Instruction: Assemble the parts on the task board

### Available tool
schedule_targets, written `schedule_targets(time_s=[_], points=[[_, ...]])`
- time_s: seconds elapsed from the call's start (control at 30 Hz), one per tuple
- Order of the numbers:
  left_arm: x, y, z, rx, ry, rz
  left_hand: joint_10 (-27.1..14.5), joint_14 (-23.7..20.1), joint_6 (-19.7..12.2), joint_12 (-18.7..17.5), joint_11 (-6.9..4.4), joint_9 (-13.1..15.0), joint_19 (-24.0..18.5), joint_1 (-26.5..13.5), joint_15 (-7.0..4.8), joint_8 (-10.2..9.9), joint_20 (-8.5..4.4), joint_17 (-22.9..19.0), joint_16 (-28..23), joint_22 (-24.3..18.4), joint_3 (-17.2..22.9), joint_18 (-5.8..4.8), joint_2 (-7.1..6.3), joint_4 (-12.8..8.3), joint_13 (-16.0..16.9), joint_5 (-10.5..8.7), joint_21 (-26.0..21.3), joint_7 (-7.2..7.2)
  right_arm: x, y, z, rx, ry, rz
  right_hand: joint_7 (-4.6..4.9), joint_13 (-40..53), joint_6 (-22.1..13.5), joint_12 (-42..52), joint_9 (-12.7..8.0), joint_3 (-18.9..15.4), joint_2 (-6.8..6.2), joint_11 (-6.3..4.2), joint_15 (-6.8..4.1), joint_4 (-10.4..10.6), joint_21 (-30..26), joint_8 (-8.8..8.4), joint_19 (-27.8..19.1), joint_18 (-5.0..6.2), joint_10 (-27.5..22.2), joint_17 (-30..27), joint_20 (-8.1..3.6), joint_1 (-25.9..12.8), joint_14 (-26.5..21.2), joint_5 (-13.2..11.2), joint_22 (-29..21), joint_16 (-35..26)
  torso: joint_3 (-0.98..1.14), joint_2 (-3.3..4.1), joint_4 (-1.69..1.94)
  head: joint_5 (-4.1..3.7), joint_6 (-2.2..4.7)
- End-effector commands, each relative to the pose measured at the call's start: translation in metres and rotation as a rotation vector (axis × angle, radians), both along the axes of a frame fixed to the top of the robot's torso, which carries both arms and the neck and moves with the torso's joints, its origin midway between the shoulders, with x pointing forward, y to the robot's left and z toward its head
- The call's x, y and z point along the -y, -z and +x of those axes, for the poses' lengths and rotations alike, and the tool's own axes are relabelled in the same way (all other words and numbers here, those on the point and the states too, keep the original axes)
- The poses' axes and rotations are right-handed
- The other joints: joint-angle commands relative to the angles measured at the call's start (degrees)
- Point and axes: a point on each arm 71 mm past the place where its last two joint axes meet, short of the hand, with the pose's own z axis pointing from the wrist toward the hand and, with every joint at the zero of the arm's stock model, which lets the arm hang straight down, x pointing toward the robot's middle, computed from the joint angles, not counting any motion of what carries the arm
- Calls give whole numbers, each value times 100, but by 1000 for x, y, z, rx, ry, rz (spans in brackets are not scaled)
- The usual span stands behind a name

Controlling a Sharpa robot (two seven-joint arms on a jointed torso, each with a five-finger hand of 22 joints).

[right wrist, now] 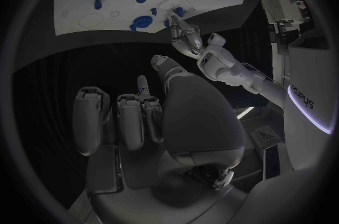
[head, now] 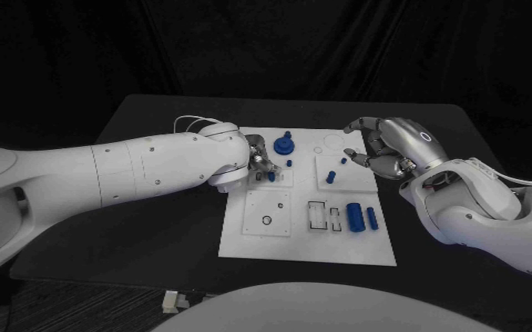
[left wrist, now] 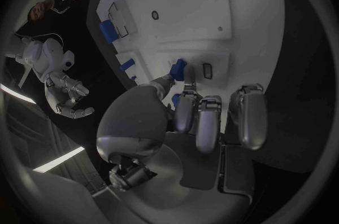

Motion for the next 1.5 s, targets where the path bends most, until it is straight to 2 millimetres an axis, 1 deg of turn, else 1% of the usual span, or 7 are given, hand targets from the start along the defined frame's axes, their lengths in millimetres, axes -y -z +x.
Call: schedule_targets(time_s=[0.03, 0.17, 0.3, 0.77, 0.87, 1.1, 1.5], points=[[1, 1, -1, -6, 10, -5, -54, 545, 20, -38, 6, -7, -46, -56, 7, -36, 1, 1415, -23, 1124, -64, 116, 4, 108, 268, -23, -29, 27, 0, -1, -1, 12, 3, 9, 3, 1263, 2, -24, -5, 11, -3, -23, -44, 12, -30, 18, 122, 63, 432, 785, -39, 44, 446, 40, 1167, -28, 0, 1, 1, -1, -1], [1, 1, -1, -6, 11, -6, -56, 544, 24, -40, 5, -6, -46, -36, 7, -37, 1, 1414, -25, 1124, -81, 116, 8, 116, 267, -3, -30, 21, 1, -1, -1, 12, 3, 9, 3, 1263, 2, -24, -5, 11, -3, -23, -44, 12, -30, 18, 122, 63, 432, 785, -39, 44, 446, 40, 1167, -28, 0, 2, 0, 3, -1], [1, 1, -1, -7, 15, -8, -58, 543, 21, -37, -17, 11, -49, 315, -9, -49, -8, 1412, -26, 1123, -95, 119, 18, -18, 271, 303, -39, -5, 1, -1, -1, 11, 3, 9, 3, 1263, 2, -24, -5, 11, -3, -23, -44, 12, -30, 18, 122, 63, 432, 785, -39, 44, 446, 40, 1167, -28, 0, 3, 1, 2, -1], [2, 2, -2, -16, 32, -8, -32, 545, 44, -5, -49, 41, -35, 720, -33, -42, -28, 1415, -25, 1127, -105, 116, -11, -230, 303, 368, -27, -40, 1, -1, -1, 11, 5, 8, 4, 1266, 5, -22, -8, 10, -1, -20, -44, 19, -36, 19, 120, 64, 435, 783, -39, 38, 446, 43, 1164, -29, 0, 2, 0, 0, -1], [2, 2, -1, -16, 37, -11, -43, 538, 22, -21, -54, 44, -40, 878, -40, -57, -38, 1404, -32, 1124, -59, 118, -7, -325, 290, 588, -38, -44, 1, 0, -1, 11, 5, 8, 5, 1266, 8, -22, -11, 10, 3, -19, -42, 27, -39, 21, 120, 65, 435, 785, -39, 32, 447, 45, 1164, -28, 0, 2, 0, 1, -1], [4, 2, -1, -17, 49, -16, -62, 533, -28, -45, -55, 47, -48, 1127, -42, -89, -43, 1398, -37, 1121, 127, 120, -44, -511, 275, 898, -52, -38, 1, 0, 0, 9, 4, 6, 5, 1266, 8, -22, -11, 10, 3, -19, -42, 27, -39, 21, 120, 65, 435, 785, -39, 32, 447, 45, 1164, -28, 1, 0, 2, 2, -1], [5, 1, -3, 0, 39, -33, -35, 544, -18, -28, -60, 70, -21, 1208, -49, -80, -49, 1414, -27, 1132, 323, 112, -138, -645, 293, 1193, -17, -36, 1, 0, 0, 7, 6, 4, 5, 1264, 11, -24, -13, 10, 5, -18, -42, 31, -45, 22, 117, 66, 434, 778, -38, 29, 445, 47, 1161, -32, 0, 0, 1, 6, -1]])
